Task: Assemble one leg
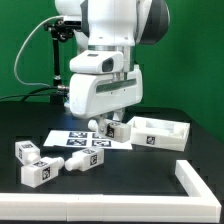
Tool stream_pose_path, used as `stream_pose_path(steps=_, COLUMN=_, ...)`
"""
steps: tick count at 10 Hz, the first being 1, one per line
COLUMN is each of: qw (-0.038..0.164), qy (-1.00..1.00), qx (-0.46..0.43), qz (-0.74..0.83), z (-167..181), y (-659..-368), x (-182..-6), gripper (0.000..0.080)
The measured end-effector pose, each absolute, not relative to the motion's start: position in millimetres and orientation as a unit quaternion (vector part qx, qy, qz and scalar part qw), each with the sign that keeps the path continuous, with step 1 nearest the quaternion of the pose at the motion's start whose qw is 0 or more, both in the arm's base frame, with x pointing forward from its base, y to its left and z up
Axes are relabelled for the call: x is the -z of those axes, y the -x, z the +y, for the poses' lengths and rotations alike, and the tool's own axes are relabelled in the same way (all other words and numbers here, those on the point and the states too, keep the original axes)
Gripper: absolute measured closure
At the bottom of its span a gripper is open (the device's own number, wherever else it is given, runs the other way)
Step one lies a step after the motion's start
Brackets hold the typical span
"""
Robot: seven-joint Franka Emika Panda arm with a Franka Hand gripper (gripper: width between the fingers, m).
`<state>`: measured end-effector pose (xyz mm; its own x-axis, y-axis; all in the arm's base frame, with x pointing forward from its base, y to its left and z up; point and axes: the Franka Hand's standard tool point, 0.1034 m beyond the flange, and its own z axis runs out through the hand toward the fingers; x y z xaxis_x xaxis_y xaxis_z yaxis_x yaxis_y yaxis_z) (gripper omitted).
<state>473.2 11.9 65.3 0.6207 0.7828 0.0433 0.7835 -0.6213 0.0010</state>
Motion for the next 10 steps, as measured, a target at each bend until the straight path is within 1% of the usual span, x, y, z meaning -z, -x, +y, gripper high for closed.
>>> stream_pose_path(steps=3, qw=0.009, qy=0.903, qx=0.02, qz=-0.43, z=10, y=-469, x=-63.3, gripper=0.0517)
stream_pose_path(steps=4, qw=0.005, qy=0.916, qx=0.033, qz=-0.399, z=-2, y=-452, x=-58.5, gripper=0.0516)
stream_pose_path(steps=5, qw=0.014, qy=0.932, qx=0.014, qz=-0.363, z=-16, y=-419, x=-49.9, gripper=0.0515)
stream_pose_path(steps=6, qw=0.022, qy=0.94, qx=0.003, qz=-0.34, z=-23, y=-403, x=-42.7, gripper=0.0515)
stream_pose_path(steps=7, qw=0.027, qy=0.946, qx=-0.007, qz=-0.323, z=-24, y=-393, x=-34.4, gripper=0.0515)
stream_pose_path(steps=9, qw=0.03, qy=0.946, qx=-0.012, qz=-0.323, z=-13, y=-382, x=-13.2, gripper=0.0515)
stream_pose_path(steps=10, qw=0.029, qy=0.946, qx=-0.012, qz=-0.322, z=-14, y=-381, x=-9.8, gripper=0.0515)
